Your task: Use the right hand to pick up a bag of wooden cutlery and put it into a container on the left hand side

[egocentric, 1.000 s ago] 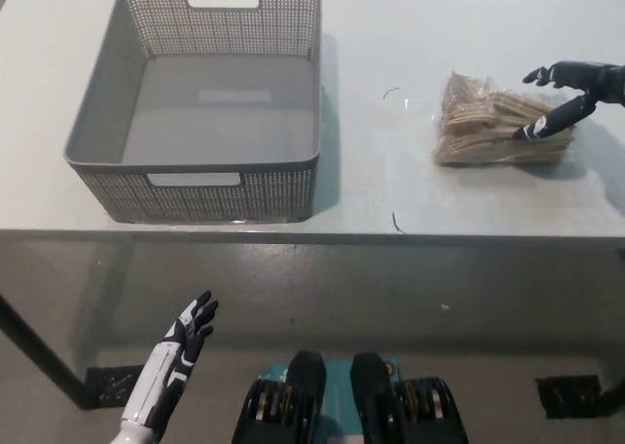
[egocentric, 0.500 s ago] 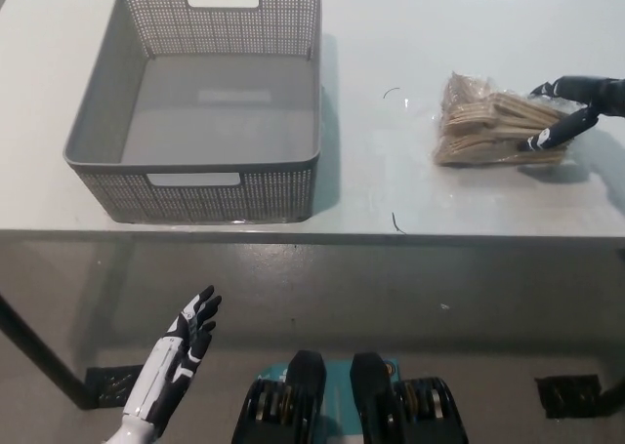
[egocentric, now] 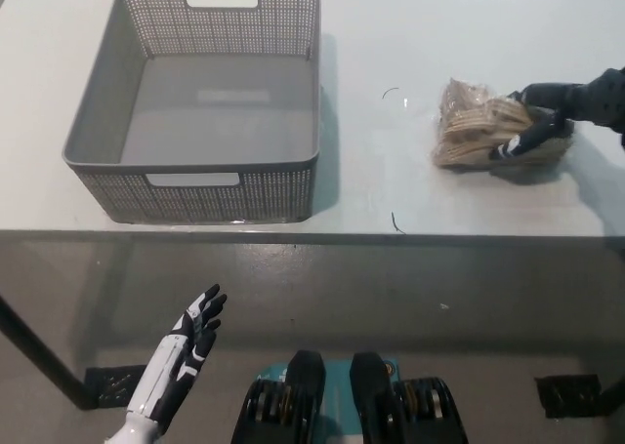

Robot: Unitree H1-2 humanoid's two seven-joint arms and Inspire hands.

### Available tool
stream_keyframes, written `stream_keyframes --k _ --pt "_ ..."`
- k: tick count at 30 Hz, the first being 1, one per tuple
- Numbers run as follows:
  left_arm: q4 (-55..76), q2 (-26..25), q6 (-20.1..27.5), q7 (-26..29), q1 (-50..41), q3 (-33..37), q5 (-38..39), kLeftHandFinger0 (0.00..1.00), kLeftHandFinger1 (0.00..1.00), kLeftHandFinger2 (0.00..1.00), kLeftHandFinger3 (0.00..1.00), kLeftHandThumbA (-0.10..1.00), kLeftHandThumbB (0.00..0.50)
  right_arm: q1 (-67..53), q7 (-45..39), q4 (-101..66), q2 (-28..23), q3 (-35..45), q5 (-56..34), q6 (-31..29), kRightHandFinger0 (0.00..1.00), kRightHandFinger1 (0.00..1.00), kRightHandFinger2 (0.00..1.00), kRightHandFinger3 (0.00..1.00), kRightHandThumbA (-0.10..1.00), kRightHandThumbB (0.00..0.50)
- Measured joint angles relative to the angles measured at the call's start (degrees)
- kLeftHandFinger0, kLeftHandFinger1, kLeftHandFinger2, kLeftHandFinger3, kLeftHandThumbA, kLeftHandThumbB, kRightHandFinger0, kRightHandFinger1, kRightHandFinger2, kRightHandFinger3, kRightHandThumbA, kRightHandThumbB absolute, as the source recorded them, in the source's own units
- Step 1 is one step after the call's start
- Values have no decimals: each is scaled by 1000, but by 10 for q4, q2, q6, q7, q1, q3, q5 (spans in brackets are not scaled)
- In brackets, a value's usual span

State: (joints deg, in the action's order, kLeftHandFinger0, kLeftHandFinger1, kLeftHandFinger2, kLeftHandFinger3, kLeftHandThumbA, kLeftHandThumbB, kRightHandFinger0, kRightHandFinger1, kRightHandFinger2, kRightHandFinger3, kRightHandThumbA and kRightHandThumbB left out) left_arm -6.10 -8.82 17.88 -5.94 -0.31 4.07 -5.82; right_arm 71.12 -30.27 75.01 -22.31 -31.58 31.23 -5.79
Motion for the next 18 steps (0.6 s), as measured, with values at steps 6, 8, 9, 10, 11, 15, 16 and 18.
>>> stream_keyframes --k 6,8,9,10,11,15,16,18 --pt "1 0 0 0 4 1 0 1000 1000 1000 1000 920 100 7 10 16 18 -7 8 -4 1000 1000 1000 1000 788 500" --pt "1 0 0 0 4 1 0 1000 1000 1000 1000 917 99 7 16 22 22 -9 10 -7 1000 1000 1000 1000 786 500" --pt "1 0 0 0 5 1 0 1000 1000 1000 1000 916 105 7 19 28 23 -9 11 -10 1000 1000 1000 1000 803 500" --pt "1 0 0 0 5 2 0 1000 1000 1000 1000 914 107 7 24 31 24 -10 11 -13 1000 1000 1000 1000 807 500" --pt "1 0 0 0 5 2 0 1000 1000 1000 1000 914 116 7 27 34 24 -11 12 -15 1000 1000 1000 1000 792 500" --pt "1 0 0 0 10 3 0 1000 1000 1000 1000 922 117 6 38 43 26 -11 11 -17 1000 1000 1000 1000 489 456" --pt "1 0 0 0 12 3 0 1000 1000 1000 1000 922 114 6 41 47 27 -9 10 -14 1000 1000 1000 1000 377 401" --pt "1 0 0 0 13 3 0 1000 1000 1000 1000 924 119 5 53 50 28 -8 10 -11 582 639 755 868 155 320"
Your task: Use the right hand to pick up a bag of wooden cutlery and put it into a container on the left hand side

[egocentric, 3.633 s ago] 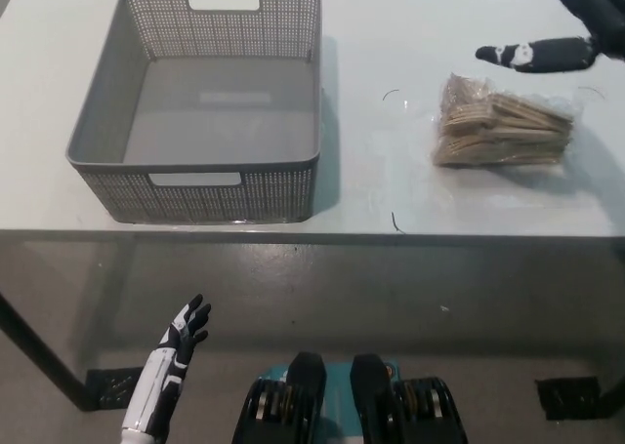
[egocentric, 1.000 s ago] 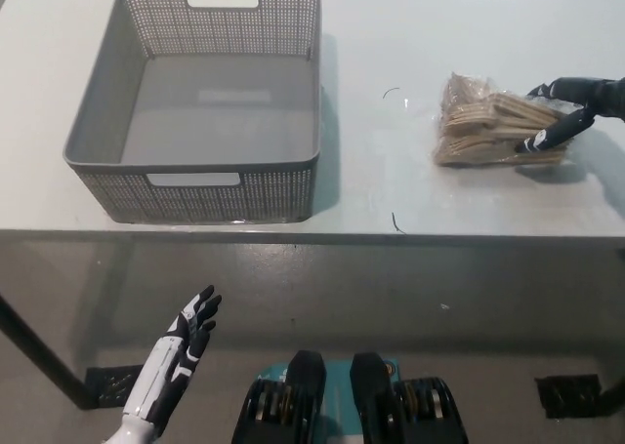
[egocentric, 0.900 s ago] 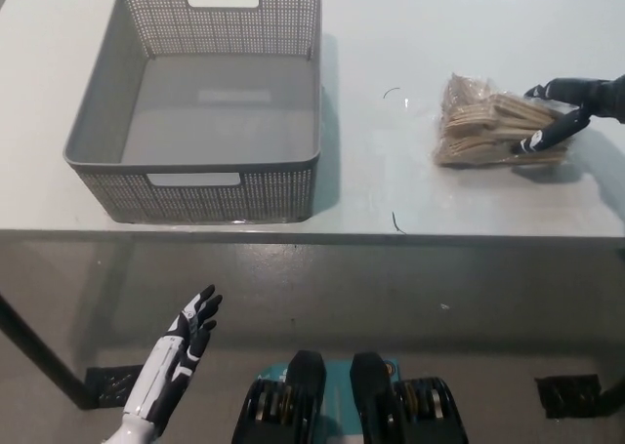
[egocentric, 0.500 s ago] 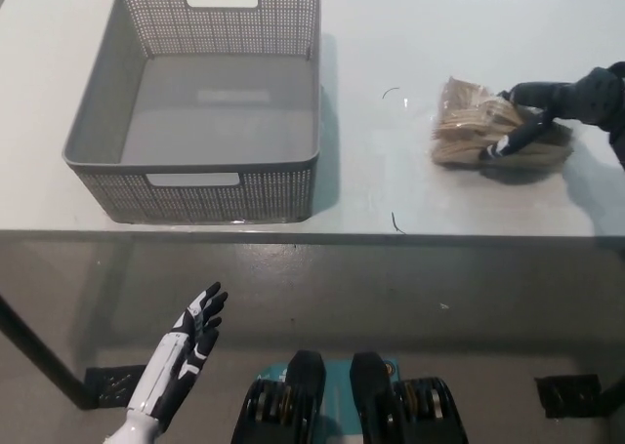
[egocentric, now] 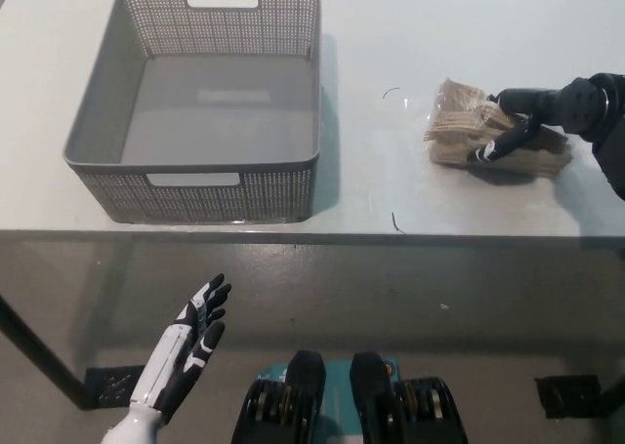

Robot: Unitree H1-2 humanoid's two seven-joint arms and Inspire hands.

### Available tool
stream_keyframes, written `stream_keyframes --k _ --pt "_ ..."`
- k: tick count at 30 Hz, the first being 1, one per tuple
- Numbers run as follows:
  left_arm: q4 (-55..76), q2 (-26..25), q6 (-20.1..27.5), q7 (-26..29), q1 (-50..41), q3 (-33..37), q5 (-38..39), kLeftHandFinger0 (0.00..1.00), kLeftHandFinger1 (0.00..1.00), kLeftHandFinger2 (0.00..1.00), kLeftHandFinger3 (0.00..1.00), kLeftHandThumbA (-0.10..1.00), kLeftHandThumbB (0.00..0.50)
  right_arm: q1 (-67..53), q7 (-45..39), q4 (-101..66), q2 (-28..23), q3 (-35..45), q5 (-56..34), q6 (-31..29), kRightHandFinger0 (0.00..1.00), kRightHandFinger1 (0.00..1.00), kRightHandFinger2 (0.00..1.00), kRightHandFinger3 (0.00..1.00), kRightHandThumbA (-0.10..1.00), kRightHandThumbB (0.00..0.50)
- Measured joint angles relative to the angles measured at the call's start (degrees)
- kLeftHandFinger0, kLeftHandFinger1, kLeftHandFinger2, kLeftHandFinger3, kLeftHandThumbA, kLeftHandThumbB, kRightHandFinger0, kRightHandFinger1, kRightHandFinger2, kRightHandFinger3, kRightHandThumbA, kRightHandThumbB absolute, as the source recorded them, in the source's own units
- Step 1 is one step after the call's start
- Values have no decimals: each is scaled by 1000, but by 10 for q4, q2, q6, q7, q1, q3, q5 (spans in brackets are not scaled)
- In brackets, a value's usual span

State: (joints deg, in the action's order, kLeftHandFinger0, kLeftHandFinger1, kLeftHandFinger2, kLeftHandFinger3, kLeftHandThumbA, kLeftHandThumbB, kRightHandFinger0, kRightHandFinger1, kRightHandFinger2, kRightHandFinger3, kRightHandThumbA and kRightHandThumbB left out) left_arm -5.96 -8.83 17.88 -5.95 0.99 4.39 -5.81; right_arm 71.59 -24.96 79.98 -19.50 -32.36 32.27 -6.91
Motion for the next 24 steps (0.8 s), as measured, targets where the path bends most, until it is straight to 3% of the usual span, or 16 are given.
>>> stream_keyframes --k 1,2,3,4,6,7,11,18,24 --pt "0 0 0 0 0 0 0 1000 1000 1000 1000 923 120 -1 6 1 0 0 0 1 471 556 662 706 -8 297" --pt "0 0 0 0 0 0 0 1000 1000 1000 1000 921 122 -3 20 1 1 -1 1 3 263 362 411 457 -95 239" --pt "0 -1 0 0 0 0 0 1000 1000 1000 1000 922 124 -5 29 0 1 -1 1 3 11 16 202 310 -100 183" --pt "0 -1 0 0 0 0 0 1000 1000 1000 1000 923 124 -8 46 0 1 0 1 3 2 68 322 419 -100 167" --pt "0 -1 0 0 0 0 0 1000 1000 1000 1000 926 111 -12 67 0 1 1 1 1 0 222 687 709 -100 141" --pt "-1 -1 0 0 0 0 0 1000 1000 1000 1000 929 113 -17 83 0 1 4 0 -2 0 407 835 866 -100 131" --pt "-1 -1 0 0 0 0 0 1000 1000 1000 1000 939 118 -31 129 -1 1 17 -3 -12 76 603 979 1000 -100 150" --pt "-1 -2 0 0 1 0 0 1000 1000 1000 1000 961 119 -52 206 -1 0 39 -4 -38 44 583 947 973 -100 142" --pt "-1 -5 0 0 5 -1 0 1000 1000 1000 1000 963 119 -55 245 0 0 63 -6 -50 0 482 871 888 -100 144"
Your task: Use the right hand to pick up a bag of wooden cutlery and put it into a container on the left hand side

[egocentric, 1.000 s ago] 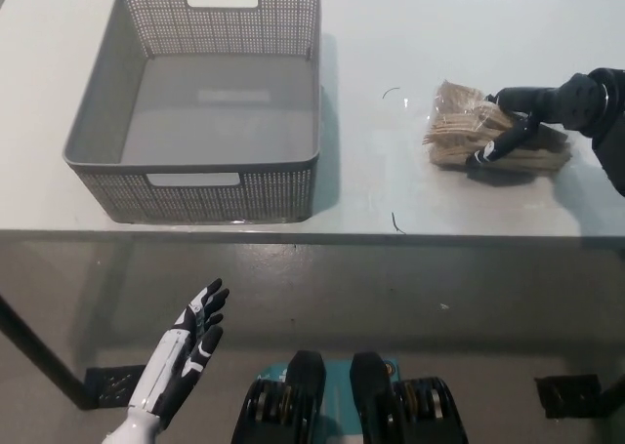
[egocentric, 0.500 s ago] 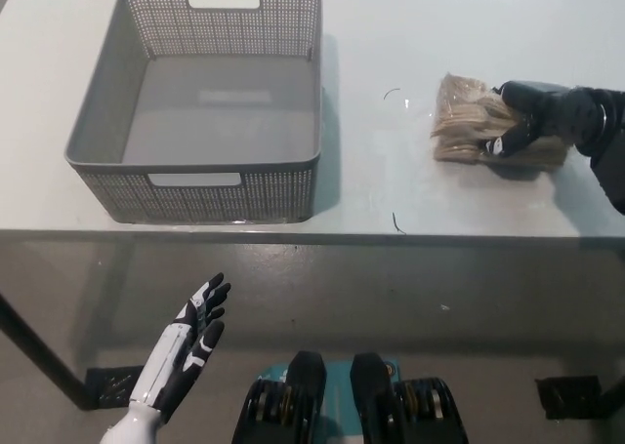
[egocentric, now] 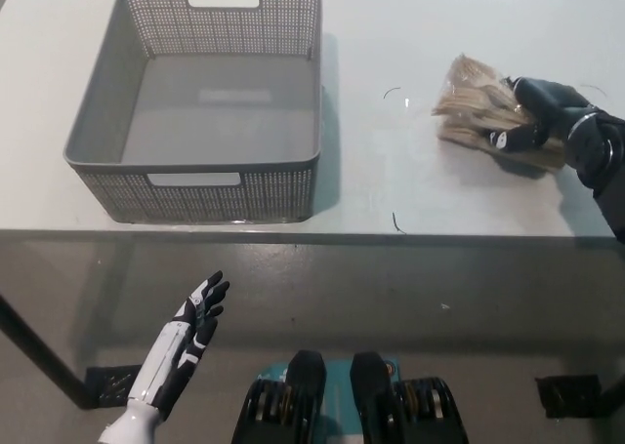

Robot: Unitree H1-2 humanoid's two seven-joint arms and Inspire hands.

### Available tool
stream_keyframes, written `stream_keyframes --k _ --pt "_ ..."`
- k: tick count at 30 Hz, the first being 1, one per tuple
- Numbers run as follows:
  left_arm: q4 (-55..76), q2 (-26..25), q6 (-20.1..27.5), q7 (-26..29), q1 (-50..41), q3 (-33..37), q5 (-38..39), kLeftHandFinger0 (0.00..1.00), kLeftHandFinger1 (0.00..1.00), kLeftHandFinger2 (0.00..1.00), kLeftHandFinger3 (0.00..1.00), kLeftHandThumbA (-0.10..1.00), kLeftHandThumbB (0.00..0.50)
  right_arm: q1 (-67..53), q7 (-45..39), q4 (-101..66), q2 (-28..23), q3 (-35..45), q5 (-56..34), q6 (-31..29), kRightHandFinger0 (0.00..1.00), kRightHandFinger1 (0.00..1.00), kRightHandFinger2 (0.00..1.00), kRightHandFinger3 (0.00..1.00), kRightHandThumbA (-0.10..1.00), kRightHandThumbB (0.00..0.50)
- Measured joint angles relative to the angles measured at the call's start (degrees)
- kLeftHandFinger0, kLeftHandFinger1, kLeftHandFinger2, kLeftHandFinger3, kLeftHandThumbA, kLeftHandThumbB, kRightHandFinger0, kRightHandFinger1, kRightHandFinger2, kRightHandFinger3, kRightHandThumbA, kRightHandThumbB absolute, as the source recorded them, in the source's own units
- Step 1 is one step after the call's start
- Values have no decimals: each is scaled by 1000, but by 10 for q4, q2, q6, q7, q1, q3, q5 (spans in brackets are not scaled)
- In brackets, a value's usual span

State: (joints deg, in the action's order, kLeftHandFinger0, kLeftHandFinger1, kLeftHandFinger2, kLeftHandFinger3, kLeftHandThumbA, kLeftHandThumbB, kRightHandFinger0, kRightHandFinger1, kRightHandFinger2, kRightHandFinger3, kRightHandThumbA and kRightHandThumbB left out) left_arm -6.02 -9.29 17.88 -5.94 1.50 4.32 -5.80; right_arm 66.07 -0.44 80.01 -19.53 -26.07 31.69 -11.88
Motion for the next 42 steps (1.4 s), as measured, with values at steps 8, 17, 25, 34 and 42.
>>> stream_keyframes --k 8,17,25,34,42 --pt "0 -1 0 0 4 0 0 1000 1000 1000 1000 970 111 23 22 -4 -4 56 -21 -20 1 469 876 950 -100 122" --pt "0 -2 0 0 3 0 -1 1000 1000 1000 1000 963 115 79 25 -55 -7 93 -38 -30 3 476 836 923 -100 178" --pt "1 -3 -1 0 3 0 -1 1000 1000 1000 1000 950 98 117 19 -92 23 99 -48 -30 0 402 796 908 -100 174" --pt "1 -4 -7 -3 4 3 -1 1000 1000 1000 1000 897 98 154 15 -90 123 91 -51 -30 0 414 799 774 -100 225" --pt "2 -4 -9 -8 3 6 -1 1000 1000 1000 1000 897 111 191 16 -69 197 79 -47 -29 0 372 750 779 -100 198"
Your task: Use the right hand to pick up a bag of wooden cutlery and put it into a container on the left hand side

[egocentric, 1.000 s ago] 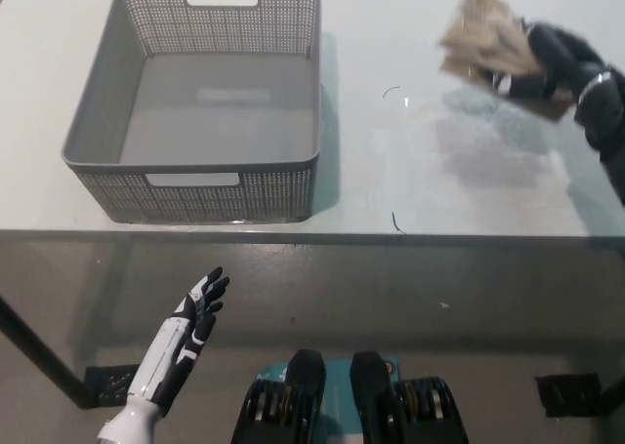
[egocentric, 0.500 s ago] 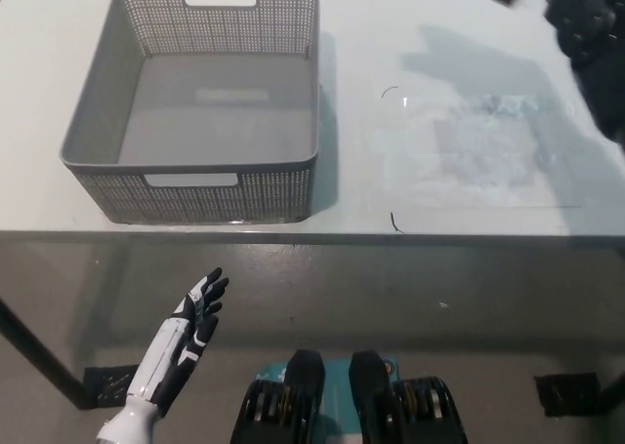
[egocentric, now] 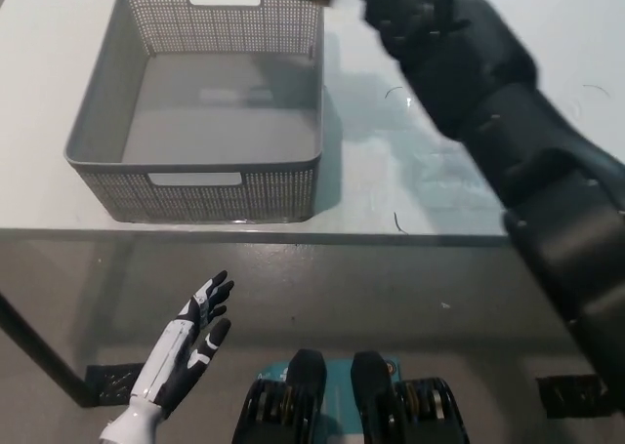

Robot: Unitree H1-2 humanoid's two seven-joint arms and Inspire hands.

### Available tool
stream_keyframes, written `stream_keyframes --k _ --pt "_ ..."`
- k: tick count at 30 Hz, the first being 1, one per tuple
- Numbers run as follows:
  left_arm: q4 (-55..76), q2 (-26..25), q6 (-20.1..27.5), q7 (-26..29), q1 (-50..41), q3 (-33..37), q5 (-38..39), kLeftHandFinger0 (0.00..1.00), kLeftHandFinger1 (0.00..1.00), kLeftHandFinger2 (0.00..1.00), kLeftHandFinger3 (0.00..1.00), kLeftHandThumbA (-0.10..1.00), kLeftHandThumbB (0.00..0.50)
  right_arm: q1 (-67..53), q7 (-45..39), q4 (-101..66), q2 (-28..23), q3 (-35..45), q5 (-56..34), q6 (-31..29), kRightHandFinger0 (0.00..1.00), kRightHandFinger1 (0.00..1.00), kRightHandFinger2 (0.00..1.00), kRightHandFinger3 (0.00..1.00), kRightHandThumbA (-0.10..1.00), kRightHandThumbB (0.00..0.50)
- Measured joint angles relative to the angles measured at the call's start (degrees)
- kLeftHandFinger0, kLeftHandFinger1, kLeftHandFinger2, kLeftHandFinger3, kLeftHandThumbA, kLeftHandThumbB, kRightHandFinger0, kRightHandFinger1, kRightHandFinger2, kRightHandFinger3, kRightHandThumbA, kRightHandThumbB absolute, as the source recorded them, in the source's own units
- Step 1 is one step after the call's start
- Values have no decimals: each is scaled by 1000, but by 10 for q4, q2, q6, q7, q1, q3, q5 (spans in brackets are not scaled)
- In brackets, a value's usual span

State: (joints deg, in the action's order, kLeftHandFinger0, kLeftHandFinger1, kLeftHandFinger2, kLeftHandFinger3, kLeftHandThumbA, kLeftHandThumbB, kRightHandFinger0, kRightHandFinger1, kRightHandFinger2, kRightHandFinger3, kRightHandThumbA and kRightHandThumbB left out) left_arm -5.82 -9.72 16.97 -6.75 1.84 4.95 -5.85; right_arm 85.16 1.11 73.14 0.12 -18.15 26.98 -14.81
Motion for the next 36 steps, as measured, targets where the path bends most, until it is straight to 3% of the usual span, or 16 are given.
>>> stream_keyframes --k 3,6,8,13,17,18,19,20,21,22,23,24,26,29,31,36 --pt "0 0 0 -1 0 1 0 1000 1000 1000 1000 889 106 5 3 11 19 -6 2 -1 0 366 712 752 -100 221" --pt "0 0 0 -3 0 2 0 1000 1000 1000 1000 904 117 4 15 22 30 -21 9 -2 1 306 646 666 -100 205" --pt "1 0 -1 -3 0 4 0 1000 1000 1000 1000 907 115 4 18 27 33 -23 10 -2 0 344 708 710 -100 183" --pt "6 0 -2 -3 0 6 -1 1000 1000 1000 1000 880 101 2 17 34 35 -22 9 -2 0 345 765 774 -100 216" --pt "6 -1 -2 -3 0 6 -1 1000 1000 1000 1000 877 112 0 17 41 35 -22 9 -2 0 373 797 793 -100 184" --pt "6 -1 -2 -3 1 6 -1 1000 1000 1000 1000 869 113 -1 17 44 35 -22 9 -2 89 467 827 853 -100 219" --pt "6 -2 -2 -3 1 6 -1 1000 1000 1000 1000 868 112 -1 17 46 35 -22 9 -1 197 575 946 999 52 252" --pt "6 -2 -2 -3 1 6 -1 1000 1000 1000 1000 867 112 -1 14 48 34 -22 9 1 184 457 678 840 187 266" --pt "6 -3 -2 -3 1 6 -1 1000 1000 1000 1000 864 110 -1 11 50 33 -22 9 3 421 648 797 925 292 312" --pt "6 -3 -2 -3 1 6 -1 1000 1000 1000 1000 862 108 -1 9 52 32 -22 9 5 729 883 950 1000 384 328" --pt "6 -4 -3 -3 2 6 -1 1000 1000 1000 1000 855 102 -1 4 53 31 -22 9 7 912 1000 1000 1000 468 389" --pt "6 -4 -3 -4 2 6 -1 1000 1000 1000 1000 854 102 -1 0 53 30 -22 9 7 971 1000 1000 1000 504 389" --pt "6 -5 -3 -5 4 6 -1 1000 1000 1000 1000 853 111 -1 -17 55 24 -22 8 9 1000 1000 1000 1000 640 433" --pt "6 -7 -3 -8 8 7 0 1000 1000 1000 1000 846 106 -1 -40 55 15 -20 4 9 1000 1000 1000 1000 739 427" --pt "6 -9 -4 -10 10 8 0 1000 1000 1000 1000 835 102 -1 -53 55 8 -23 4 10 1000 1000 1000 1000 912 448" --pt "6 -11 -5 -11 12 8 0 1000 1000 1000 1000 835 116 -1 -75 54 -4 -38 7 18 1000 1000 1000 1000 964 466"
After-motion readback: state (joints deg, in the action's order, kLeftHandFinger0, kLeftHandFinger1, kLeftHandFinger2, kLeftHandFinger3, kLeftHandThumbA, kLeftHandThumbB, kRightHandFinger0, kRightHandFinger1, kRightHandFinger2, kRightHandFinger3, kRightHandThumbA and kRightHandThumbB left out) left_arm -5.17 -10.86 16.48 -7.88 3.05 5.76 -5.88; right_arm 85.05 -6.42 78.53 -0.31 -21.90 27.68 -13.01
